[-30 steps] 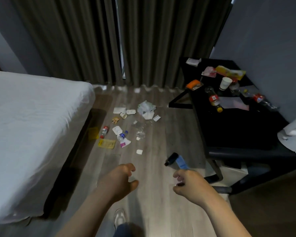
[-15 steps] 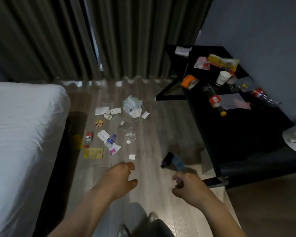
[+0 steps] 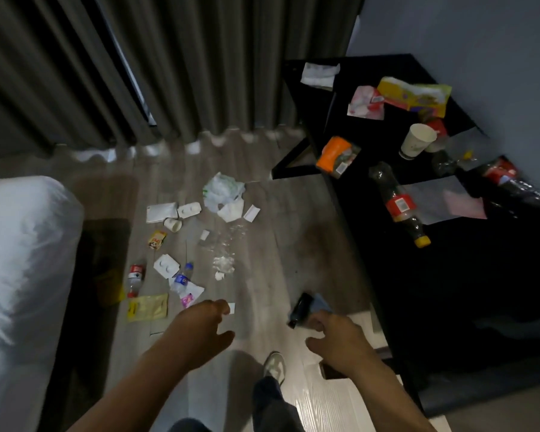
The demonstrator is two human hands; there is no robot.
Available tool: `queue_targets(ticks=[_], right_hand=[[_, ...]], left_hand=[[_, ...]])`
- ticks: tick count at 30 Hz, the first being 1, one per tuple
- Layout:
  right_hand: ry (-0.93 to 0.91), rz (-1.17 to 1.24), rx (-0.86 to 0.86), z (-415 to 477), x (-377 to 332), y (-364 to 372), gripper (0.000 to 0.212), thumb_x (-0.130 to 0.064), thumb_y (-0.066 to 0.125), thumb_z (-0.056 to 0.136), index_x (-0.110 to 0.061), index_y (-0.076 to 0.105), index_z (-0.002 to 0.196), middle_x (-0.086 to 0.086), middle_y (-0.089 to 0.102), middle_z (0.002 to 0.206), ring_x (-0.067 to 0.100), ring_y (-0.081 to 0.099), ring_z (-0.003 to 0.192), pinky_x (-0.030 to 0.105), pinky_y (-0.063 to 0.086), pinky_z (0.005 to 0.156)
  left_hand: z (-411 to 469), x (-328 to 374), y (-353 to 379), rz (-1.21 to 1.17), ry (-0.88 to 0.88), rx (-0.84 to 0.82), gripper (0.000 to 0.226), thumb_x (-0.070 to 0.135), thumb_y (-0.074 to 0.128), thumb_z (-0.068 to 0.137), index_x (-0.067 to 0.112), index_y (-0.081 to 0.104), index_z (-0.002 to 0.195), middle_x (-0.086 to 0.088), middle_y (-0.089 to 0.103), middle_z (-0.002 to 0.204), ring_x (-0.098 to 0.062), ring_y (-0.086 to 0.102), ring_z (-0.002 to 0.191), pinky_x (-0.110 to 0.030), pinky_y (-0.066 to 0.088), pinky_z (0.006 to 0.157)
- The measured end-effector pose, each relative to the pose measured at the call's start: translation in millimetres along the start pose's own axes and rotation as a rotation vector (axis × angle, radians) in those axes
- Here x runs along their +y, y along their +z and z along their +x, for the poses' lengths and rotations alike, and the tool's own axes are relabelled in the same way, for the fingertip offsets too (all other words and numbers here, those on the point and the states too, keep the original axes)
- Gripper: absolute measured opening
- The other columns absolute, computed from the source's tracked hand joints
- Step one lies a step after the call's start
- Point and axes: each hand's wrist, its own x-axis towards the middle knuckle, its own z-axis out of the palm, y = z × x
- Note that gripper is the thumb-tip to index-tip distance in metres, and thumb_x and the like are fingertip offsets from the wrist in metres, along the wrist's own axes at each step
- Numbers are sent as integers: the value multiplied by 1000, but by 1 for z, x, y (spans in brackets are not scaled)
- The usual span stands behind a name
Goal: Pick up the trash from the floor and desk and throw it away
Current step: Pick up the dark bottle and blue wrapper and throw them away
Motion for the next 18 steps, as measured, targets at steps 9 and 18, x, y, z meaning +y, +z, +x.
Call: queue_targets(ticks=[9,18], right_hand=[[145,-28,8,125,47,14,37,-27,64,86,-14,58,120,3,65,116,17,60,106,20,42,81],[345,82,-11,248,127,123,44,-31,61,89,-21,48,130,-3,52,132,13,51,120,29,47,97]], left_hand=[[148,-15,34,61,10,-151,46,40,58,89,24,47,131,5,57,124,-10,56,108,-17,42,87],[307,-81,149,144,115,-250,48,42,54,90,24,43,134,4,54,128,-11,52,117,-19,38,93]])
